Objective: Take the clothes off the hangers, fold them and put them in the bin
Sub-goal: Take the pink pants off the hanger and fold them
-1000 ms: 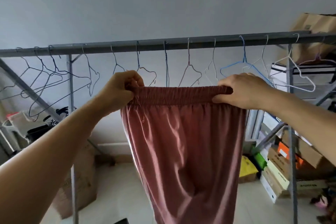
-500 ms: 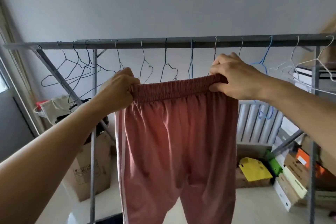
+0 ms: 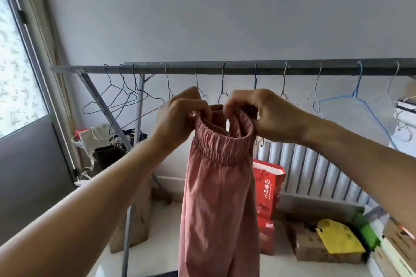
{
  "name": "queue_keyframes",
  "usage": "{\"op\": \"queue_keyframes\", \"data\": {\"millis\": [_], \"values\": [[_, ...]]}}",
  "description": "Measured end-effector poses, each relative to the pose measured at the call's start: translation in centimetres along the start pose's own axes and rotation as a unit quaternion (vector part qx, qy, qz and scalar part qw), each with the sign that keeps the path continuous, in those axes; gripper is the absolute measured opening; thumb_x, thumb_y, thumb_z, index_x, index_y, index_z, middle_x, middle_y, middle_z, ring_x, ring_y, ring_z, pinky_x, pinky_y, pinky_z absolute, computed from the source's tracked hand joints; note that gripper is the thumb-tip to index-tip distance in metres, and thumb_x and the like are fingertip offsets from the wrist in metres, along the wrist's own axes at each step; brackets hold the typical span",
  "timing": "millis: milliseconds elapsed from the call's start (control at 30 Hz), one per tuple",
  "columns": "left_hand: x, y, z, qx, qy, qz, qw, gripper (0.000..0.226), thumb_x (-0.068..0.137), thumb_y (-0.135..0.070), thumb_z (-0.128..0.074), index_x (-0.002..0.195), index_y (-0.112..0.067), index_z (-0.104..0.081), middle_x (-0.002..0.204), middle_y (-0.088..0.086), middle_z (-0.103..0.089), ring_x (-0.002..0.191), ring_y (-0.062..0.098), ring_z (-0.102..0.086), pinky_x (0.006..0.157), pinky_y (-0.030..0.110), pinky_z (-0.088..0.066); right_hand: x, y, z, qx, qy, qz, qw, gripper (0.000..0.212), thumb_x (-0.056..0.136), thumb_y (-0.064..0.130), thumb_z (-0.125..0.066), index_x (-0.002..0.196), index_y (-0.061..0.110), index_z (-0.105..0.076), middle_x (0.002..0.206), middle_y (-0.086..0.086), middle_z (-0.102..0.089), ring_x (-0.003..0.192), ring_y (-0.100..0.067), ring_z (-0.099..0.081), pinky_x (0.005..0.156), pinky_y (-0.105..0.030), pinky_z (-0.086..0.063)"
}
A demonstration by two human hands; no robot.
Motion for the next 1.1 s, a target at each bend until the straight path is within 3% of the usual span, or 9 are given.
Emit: {"op": "queue_keyframes", "data": {"millis": [100, 233, 400, 467, 533, 633, 733, 933, 1100], "values": [[0.4, -0.4, -0.7, -0.087, 0.008, 0.012, 0.996, 0.021, 0.068, -0.009, -0.075, 0.075, -0.027, -0.066, 0.077, -0.009, -0.053, 0.069, 0.017, -0.057, 0.059, 0.046, -0.049, 0.6, -0.7, -0.1, 0.134, -0.055, -0.038, 0.989, 0.026, 0.085, 0.001, -0.071, 0.107, 0.006, -0.058, 0.092, -0.013, -0.065, 0.079, -0.021, -0.067, 0.079, -0.028, -0.058], [0.9, -0.6, -1.0, -0.174, 0.013, 0.046, 0.984, 0.026, 0.060, -0.001, -0.070, 0.063, -0.026, -0.066, 0.075, 0.000, -0.054, 0.068, 0.012, -0.054, 0.061, 0.038, -0.046, 0.9, -3.9, -0.6, 0.149, -0.065, -0.131, 0.978, 0.058, 0.083, 0.017, -0.076, 0.134, 0.016, -0.049, 0.114, -0.006, -0.056, 0.093, -0.014, -0.060, 0.080, -0.029, -0.052], [1.4, -1.4, -0.5, -0.136, 0.037, 0.020, 0.990, 0.044, 0.067, 0.012, -0.068, 0.065, -0.032, -0.062, 0.082, -0.004, -0.049, 0.074, 0.003, -0.049, 0.067, 0.024, -0.043, 1.0, -6.6, -2.4, 0.244, 0.005, -0.176, 0.954, 0.043, 0.084, 0.026, -0.072, 0.106, -0.010, -0.064, 0.093, -0.035, -0.065, 0.077, -0.030, -0.058, 0.071, -0.043, -0.049], [1.2, -2.1, -1.0, 0.025, 0.149, -0.029, 0.988, 0.040, 0.079, 0.004, -0.068, 0.078, -0.036, -0.066, 0.093, -0.007, -0.046, 0.091, 0.007, -0.044, 0.076, 0.036, -0.048, 1.0, -7.0, -2.3, 0.213, -0.013, -0.176, 0.961, 0.040, 0.085, 0.024, -0.074, 0.099, -0.012, -0.065, 0.077, -0.023, -0.065, 0.064, -0.020, -0.056, 0.059, -0.031, -0.048], [-0.2, -1.3, -2.4, 0.132, 0.327, 0.002, 0.936, 0.031, 0.087, -0.006, -0.063, 0.099, -0.034, -0.068, 0.102, -0.006, -0.047, 0.102, 0.010, -0.041, 0.090, 0.041, -0.047, 1.1, -8.1, -2.3, 0.169, -0.039, -0.187, 0.967, 0.035, 0.084, 0.022, -0.075, 0.093, -0.010, -0.064, 0.071, -0.019, -0.060, 0.061, -0.017, -0.052, 0.055, -0.034, -0.045], [-3.3, -0.7, -3.3, 0.067, 0.502, 0.119, 0.854, 0.027, 0.087, -0.019, -0.067, 0.109, -0.033, -0.061, 0.099, -0.013, -0.063, 0.097, 0.006, -0.056, 0.092, 0.036, -0.049, 1.5, -9.2, -2.2, 0.123, -0.078, -0.202, 0.968, 0.036, 0.073, 0.027, -0.072, 0.090, -0.003, -0.066, 0.078, -0.023, -0.066, 0.067, -0.019, -0.054, 0.066, -0.050, -0.053], [-5.1, -0.9, -3.3, -0.056, 0.554, 0.213, 0.803, 0.031, 0.084, -0.022, -0.076, 0.109, -0.032, -0.061, 0.092, -0.017, -0.071, 0.086, 0.000, -0.066, 0.077, 0.031, -0.057, 2.0, -9.7, -2.5, 0.095, -0.080, -0.190, 0.974, 0.021, 0.078, 0.019, -0.072, 0.084, 0.000, -0.066, 0.069, -0.007, -0.058, 0.064, -0.016, -0.052, 0.064, -0.042, -0.049], [-3.4, 1.7, -0.2, -0.044, 0.429, 0.292, 0.854, 0.049, 0.067, -0.052, -0.073, 0.101, -0.018, -0.070, 0.082, -0.002, -0.075, 0.073, 0.007, -0.070, 0.064, 0.035, -0.061, 2.1, -10.3, -2.5, 0.101, -0.045, -0.199, 0.974, 0.021, 0.084, 0.017, -0.074, 0.091, 0.000, -0.065, 0.073, -0.006, -0.057, 0.067, -0.016, -0.053, 0.066, -0.033, -0.045], [-0.2, 2.6, 2.4, -0.101, 0.216, 0.267, 0.934, 0.012, 0.081, 0.000, -0.073, 0.082, -0.005, -0.062, 0.066, 0.004, -0.060, 0.051, 0.003, -0.059, 0.051, 0.019, -0.051, 3.2, -8.9, -1.7, 0.252, -0.081, -0.168, 0.950, 0.012, 0.088, 0.007, -0.067, 0.100, 0.005, -0.069, 0.093, -0.004, -0.071, 0.084, -0.011, -0.068, 0.078, -0.021, -0.054]]}}
Point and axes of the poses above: each hand's wrist, its own x-axis towards the middle knuckle, its own z-axis out of the back of the hand, y = z × x, the point moved 8 cm from there along x, towards the middle knuckle
